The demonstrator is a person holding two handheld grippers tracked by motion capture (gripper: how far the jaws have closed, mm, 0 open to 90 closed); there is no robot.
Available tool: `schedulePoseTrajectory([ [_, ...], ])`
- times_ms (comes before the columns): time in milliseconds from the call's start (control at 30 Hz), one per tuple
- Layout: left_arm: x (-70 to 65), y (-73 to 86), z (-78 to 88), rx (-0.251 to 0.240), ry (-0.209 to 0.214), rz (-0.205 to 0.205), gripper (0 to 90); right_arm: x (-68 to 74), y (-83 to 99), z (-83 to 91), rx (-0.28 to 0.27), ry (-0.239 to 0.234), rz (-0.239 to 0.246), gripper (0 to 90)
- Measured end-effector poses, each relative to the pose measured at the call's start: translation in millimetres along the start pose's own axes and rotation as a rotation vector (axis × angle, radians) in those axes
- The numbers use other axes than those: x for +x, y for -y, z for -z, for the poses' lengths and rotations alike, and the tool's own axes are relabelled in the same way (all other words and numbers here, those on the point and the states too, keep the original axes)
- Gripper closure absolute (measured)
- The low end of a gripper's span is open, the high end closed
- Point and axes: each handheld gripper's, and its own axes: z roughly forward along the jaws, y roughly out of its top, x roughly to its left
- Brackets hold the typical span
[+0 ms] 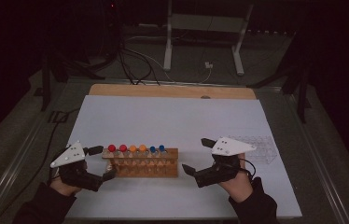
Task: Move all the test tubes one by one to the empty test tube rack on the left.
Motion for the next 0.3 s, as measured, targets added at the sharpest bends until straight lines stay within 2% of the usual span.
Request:
schedulePoseTrajectory([
  [33,-1.5,3.1,-1.5,-0.002,-0.012,-0.006,0.5,-0.6,0.6,0.1,0.0,0.0,-0.002,0.0],
  [100,-3.0,8.4,-4.4,0.003,0.0,-0.003,0.4,-1.8,1.8,0.1,0.002,0.005,-0.004,0.0],
  [233,-5.9,15.0,-6.9,0.018,-0.021,-0.012,0.4,-3.4,3.5,0.4,0.006,0.017,-0.001,0.0],
  [300,-6.5,17.6,-7.7,0.017,-0.014,-0.011,0.5,-4.3,4.1,0.3,0.006,0.016,0.0,0.0],
])
